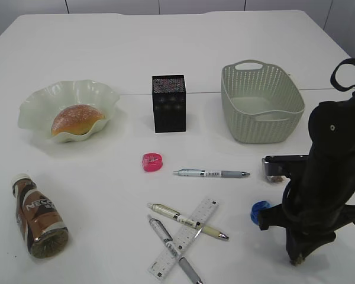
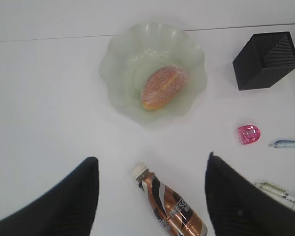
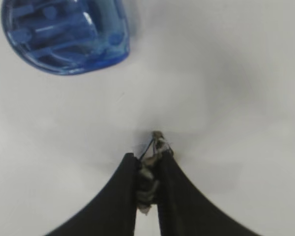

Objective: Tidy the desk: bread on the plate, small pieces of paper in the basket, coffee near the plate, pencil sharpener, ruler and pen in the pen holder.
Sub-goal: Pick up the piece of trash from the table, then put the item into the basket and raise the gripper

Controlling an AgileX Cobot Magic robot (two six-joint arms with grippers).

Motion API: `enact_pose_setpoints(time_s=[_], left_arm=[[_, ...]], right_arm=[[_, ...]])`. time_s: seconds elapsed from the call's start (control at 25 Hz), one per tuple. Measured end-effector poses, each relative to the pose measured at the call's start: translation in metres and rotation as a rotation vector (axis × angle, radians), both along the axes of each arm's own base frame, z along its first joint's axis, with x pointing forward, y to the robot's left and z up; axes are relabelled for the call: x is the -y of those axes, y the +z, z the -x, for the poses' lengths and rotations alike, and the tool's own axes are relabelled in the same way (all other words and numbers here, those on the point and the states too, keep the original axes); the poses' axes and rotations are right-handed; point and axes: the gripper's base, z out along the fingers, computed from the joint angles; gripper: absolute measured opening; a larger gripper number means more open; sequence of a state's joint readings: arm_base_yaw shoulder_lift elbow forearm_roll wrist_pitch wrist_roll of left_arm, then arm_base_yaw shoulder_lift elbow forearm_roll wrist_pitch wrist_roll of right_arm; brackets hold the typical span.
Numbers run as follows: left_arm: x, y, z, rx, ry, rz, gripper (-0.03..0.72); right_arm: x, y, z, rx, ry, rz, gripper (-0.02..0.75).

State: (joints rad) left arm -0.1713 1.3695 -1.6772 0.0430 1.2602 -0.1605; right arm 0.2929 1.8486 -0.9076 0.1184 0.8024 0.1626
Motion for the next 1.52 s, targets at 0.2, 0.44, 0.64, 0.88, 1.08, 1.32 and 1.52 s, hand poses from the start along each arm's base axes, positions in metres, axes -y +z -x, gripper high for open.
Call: enact_pose_setpoints(time_s=[0.2,0.44,0.64,0.88,1.08,1.32,1.52], left_arm=[[-0.001,0.006,0.008,0.023,0.0,0.004,0.49],[-0.002,0.007,0.009,0.028,0.003,-0.001,0.477],[-0.002,0.007,0.009,0.028,0.003,-0.001,0.476],[-0.002,0.007,0.009,0.027,0.001,0.002,0.474],[-0.001,0.007,0.009,0.025,-0.003,0.013,0.459],[0.002,0.007,0.01,0.02,-0.017,0.044,0.458],[0.007,0.007,0.011,0.011,-0.041,0.097,0.456]], right_arm=[[0.0,0.001,0.0,-0.008,-0.001,-0.001,0.009],[0.001,0.005,0.003,-0.037,0.011,0.012,0.0],[0.004,0.039,0.01,0.035,0.021,-0.005,-0.002],[0.005,0.1,0.017,0.212,0.023,-0.058,-0.002],[0.003,0.166,-0.007,0.452,0.019,-0.075,-0.002],[0.008,0.228,-0.048,0.689,0.024,0.06,-0.002],[-0.001,0.236,-0.092,0.745,0.028,0.102,-0.002]])
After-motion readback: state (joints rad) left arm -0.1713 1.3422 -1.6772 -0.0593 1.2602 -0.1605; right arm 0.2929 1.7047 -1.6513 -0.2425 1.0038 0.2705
